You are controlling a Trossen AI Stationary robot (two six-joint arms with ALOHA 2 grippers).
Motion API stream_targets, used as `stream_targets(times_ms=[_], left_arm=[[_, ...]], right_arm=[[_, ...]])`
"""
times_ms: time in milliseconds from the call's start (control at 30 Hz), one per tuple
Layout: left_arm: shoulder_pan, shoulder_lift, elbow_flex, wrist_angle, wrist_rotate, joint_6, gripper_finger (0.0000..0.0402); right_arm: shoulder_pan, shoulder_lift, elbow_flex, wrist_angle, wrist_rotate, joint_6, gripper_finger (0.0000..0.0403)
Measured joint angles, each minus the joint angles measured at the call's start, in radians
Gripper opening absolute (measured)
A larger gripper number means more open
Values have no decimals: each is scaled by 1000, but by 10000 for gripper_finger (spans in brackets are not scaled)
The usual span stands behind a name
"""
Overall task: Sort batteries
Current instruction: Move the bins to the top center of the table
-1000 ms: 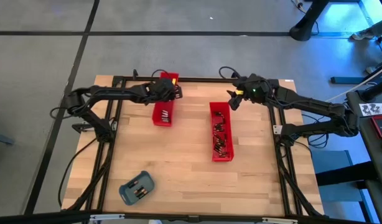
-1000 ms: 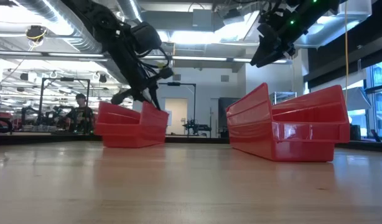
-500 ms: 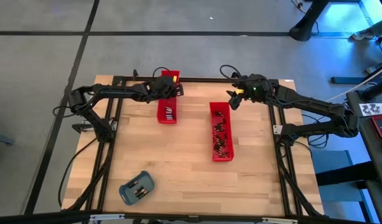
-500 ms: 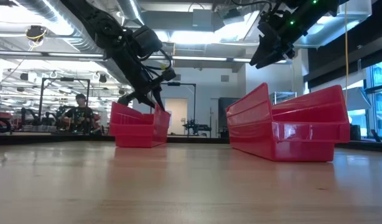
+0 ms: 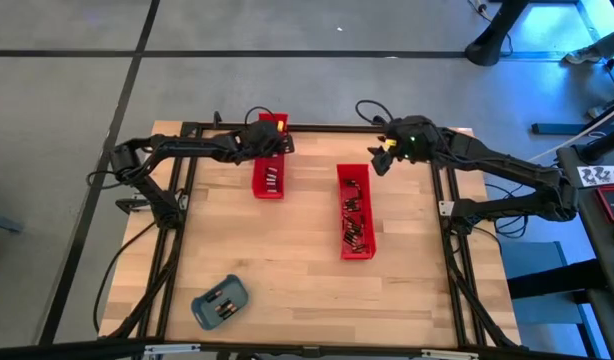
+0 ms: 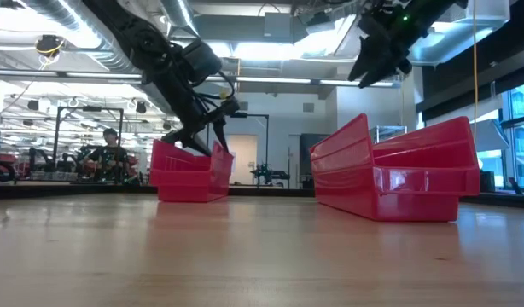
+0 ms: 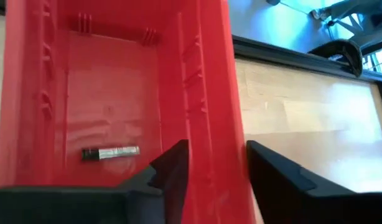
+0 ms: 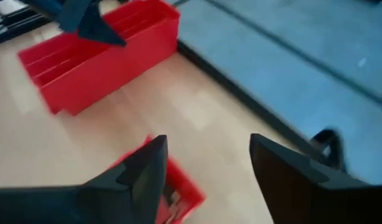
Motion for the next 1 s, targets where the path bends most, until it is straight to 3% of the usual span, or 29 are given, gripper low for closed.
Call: stream_targets(times_ms=[167,333,567,800,1000], left_arm=[[13,-36,0,7,3,31,178],[28,-85,0,11,8,53,184],[20,-183,5,21,13,102,184],[-25,-288,55,9,33,186,184],[-61,-344,90,-10,32,262,184]], right_arm=[[0,1,-14,-137,-154,174,276],[26,8,-121,-159,-308,336,290],[97,35,-252,-99,-340,483,291],[155,151,-270,-6,-331,544,289],[158,239,-270,11,-324,604,223]])
